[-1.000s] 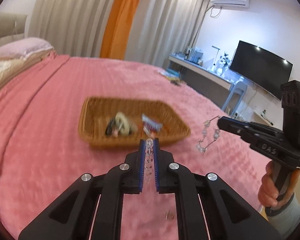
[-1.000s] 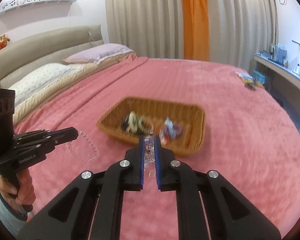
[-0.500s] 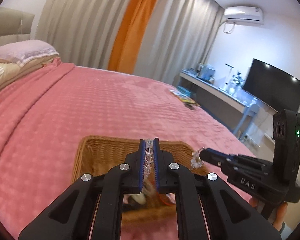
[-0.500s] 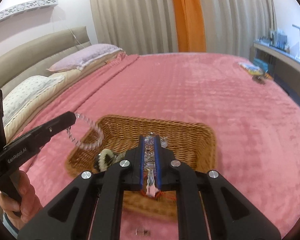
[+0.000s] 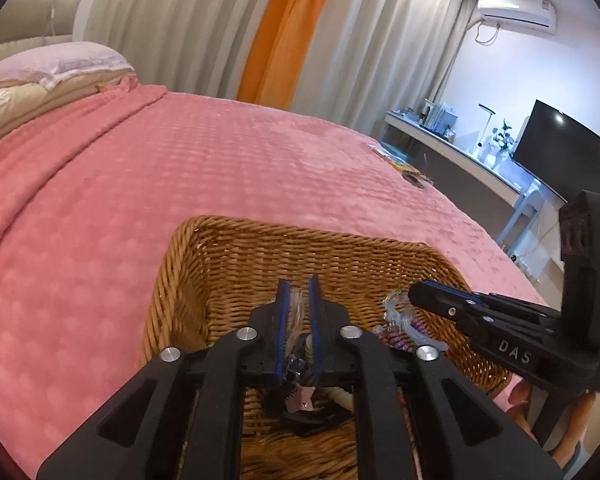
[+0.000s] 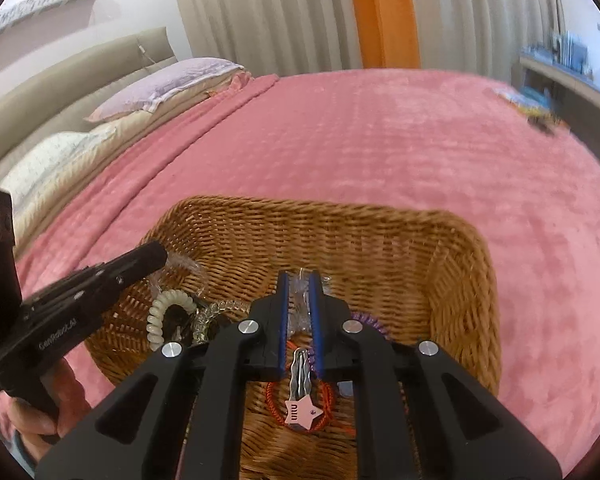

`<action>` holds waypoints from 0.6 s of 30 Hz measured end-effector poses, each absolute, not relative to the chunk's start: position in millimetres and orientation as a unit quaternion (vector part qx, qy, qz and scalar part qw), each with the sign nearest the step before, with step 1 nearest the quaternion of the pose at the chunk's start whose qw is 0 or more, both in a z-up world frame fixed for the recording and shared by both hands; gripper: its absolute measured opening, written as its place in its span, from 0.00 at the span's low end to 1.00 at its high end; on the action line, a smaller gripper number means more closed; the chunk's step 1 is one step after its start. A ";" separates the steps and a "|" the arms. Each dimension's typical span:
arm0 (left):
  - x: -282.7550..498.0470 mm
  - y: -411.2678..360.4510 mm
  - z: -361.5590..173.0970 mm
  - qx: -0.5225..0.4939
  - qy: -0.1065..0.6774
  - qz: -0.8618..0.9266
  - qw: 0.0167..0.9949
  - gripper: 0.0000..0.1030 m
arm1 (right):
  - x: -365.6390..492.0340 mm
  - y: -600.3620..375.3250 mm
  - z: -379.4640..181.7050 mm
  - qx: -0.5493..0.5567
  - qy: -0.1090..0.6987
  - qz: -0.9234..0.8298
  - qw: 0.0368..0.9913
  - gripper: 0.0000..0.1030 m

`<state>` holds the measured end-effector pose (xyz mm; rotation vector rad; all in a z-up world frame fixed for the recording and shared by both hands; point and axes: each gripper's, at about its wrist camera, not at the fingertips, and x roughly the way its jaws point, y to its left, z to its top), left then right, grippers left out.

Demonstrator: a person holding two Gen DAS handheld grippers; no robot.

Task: Organize jewelry
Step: 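Lower the bracelet and charm chain into the basket and open both tools, then grasp the small silver ring charm with the left tool while the right grasps another charm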

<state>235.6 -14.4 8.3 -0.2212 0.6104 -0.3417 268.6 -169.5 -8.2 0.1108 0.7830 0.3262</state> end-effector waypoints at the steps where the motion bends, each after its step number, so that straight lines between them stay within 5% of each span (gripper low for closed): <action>1: 233.0 -13.5 10.0 -0.111 0.295 -0.166 0.934 0.29 | 269.2 -174.4 -8.0 0.067 0.382 0.160 0.908 0.26; 3: 226.7 -11.3 14.0 -0.113 0.283 -0.161 0.939 0.34 | 265.4 -183.4 -4.9 0.088 0.374 0.165 0.908 0.49; 18: 89.1 -18.4 50.0 -0.081 0.253 -0.190 0.945 0.34 | 131.7 -196.2 36.8 0.055 0.337 0.166 0.925 0.49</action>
